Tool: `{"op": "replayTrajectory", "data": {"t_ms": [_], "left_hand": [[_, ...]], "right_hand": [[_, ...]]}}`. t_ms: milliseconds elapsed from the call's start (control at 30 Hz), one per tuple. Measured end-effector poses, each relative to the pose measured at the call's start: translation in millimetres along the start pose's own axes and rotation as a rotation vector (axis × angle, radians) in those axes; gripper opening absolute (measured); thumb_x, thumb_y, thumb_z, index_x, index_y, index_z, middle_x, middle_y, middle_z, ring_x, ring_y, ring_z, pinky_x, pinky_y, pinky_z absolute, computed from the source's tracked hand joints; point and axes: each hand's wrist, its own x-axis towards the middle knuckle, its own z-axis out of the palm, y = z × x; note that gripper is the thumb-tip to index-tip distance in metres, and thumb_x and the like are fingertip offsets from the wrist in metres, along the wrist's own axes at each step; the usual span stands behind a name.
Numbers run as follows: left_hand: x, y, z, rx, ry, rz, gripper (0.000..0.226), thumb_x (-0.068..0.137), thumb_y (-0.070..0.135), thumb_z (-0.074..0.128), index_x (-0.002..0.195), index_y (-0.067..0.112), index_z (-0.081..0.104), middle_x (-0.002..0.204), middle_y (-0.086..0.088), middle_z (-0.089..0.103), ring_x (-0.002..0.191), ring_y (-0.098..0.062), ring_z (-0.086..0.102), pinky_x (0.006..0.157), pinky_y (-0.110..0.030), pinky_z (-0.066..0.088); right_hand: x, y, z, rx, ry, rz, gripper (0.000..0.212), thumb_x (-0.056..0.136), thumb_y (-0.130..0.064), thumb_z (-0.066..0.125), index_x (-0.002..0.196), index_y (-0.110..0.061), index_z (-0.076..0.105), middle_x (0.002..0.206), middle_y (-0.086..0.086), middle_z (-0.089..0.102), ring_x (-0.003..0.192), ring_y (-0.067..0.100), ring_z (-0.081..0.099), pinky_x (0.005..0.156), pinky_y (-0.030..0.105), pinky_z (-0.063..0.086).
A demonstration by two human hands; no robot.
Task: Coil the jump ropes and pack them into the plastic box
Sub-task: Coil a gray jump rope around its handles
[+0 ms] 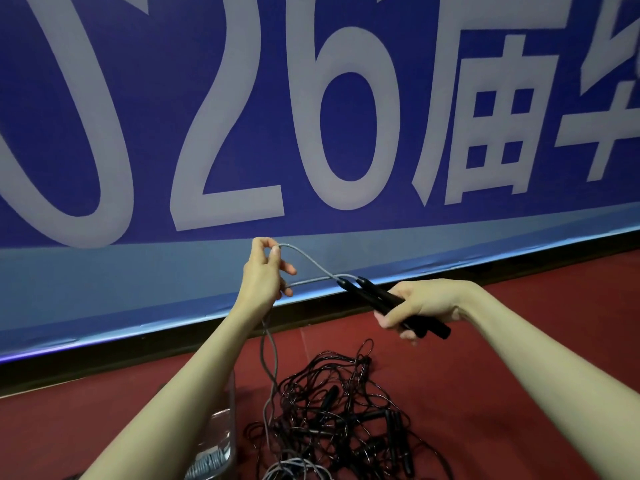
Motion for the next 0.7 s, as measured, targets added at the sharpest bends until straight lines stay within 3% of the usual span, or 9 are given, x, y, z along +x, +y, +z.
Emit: {"op": "replayTrajectory", "data": {"t_ms": [133, 233, 300, 367, 467, 567, 633, 700], "left_hand": [[2, -8, -9, -0.013, -0.176, -0.125, 0.011, 0.104, 0.017, 0.035, 0.094, 0.018, 0.040, 0.086, -0.008, 0.066, 0.046, -0.018, 0.058, 0.045, -0.022, 0.039], [0, -17, -14, 0.066, -0.325, -0.161, 0.015, 0.097, 0.007, 0.043, 0.108, 0.017, 0.047, 0.115, -0.004, 0.065, 0.082, -0.018, 0.066, 0.072, -0.031, 0.050], [-2, -21, -15, 0.262, -0.382, -0.038, 0.047, 0.093, 0.003, 0.047, 0.135, 0.025, 0.042, 0.139, 0.009, 0.044, 0.120, -0.011, 0.047, 0.096, -0.029, 0.038], [-9, -13, -12, 0.333, -0.435, 0.110, 0.061, 0.092, 0.005, 0.050, 0.143, 0.034, 0.036, 0.143, 0.021, 0.033, 0.132, 0.000, 0.028, 0.106, -0.024, 0.025], [-19, 6, -1, 0.264, -0.574, 0.233, 0.037, 0.097, 0.020, 0.055, 0.132, 0.033, 0.053, 0.134, 0.023, 0.052, 0.126, 0.008, 0.043, 0.103, -0.012, 0.031], [-26, 17, 14, 0.230, -0.582, 0.265, 0.017, 0.100, 0.025, 0.052, 0.108, 0.020, 0.066, 0.097, 0.011, 0.069, 0.092, -0.003, 0.065, 0.085, -0.018, 0.047], [-27, 19, 19, 0.211, -0.543, 0.268, 0.018, 0.100, 0.024, 0.050, 0.096, 0.016, 0.065, 0.076, 0.006, 0.063, 0.066, -0.010, 0.060, 0.070, -0.026, 0.047], [-27, 18, 20, 0.189, -0.532, 0.268, 0.015, 0.100, 0.025, 0.050, 0.099, 0.019, 0.064, 0.071, 0.002, 0.055, 0.057, -0.010, 0.049, 0.062, -0.028, 0.041]], "right_hand": [[5, -1, 5, -0.040, 0.161, 0.056, 0.021, 0.095, -0.016, 0.060, 0.078, -0.016, 0.046, 0.060, -0.001, 0.045, 0.045, 0.011, 0.034, 0.045, 0.023, 0.031], [5, -5, 7, -0.045, 0.255, 0.068, 0.031, 0.095, -0.022, 0.059, 0.071, -0.016, 0.041, 0.053, -0.002, 0.039, 0.040, 0.010, 0.028, 0.041, 0.021, 0.025], [6, -8, 9, -0.061, 0.283, 0.061, 0.034, 0.094, -0.025, 0.060, 0.067, -0.014, 0.042, 0.052, -0.001, 0.038, 0.040, 0.012, 0.029, 0.040, 0.022, 0.025], [8, -10, 11, -0.070, 0.289, 0.064, 0.036, 0.092, -0.025, 0.063, 0.065, -0.012, 0.043, 0.054, 0.002, 0.038, 0.043, 0.014, 0.030, 0.040, 0.023, 0.026], [11, -12, 17, -0.058, 0.273, 0.087, 0.038, 0.092, -0.024, 0.063, 0.062, -0.011, 0.042, 0.054, 0.004, 0.036, 0.041, 0.014, 0.030, 0.039, 0.022, 0.027], [8, -17, 23, -0.079, 0.240, 0.103, 0.041, 0.091, -0.028, 0.064, 0.060, -0.012, 0.043, 0.052, 0.002, 0.039, 0.040, 0.013, 0.032, 0.038, 0.020, 0.027], [4, -22, 24, -0.096, 0.219, 0.108, 0.044, 0.090, -0.034, 0.064, 0.058, -0.012, 0.043, 0.049, 0.001, 0.039, 0.039, 0.013, 0.031, 0.038, 0.020, 0.027], [-1, -26, 24, -0.131, 0.200, 0.126, 0.049, 0.089, -0.043, 0.063, 0.056, -0.013, 0.043, 0.046, 0.001, 0.037, 0.036, 0.013, 0.031, 0.038, 0.020, 0.026]]}}
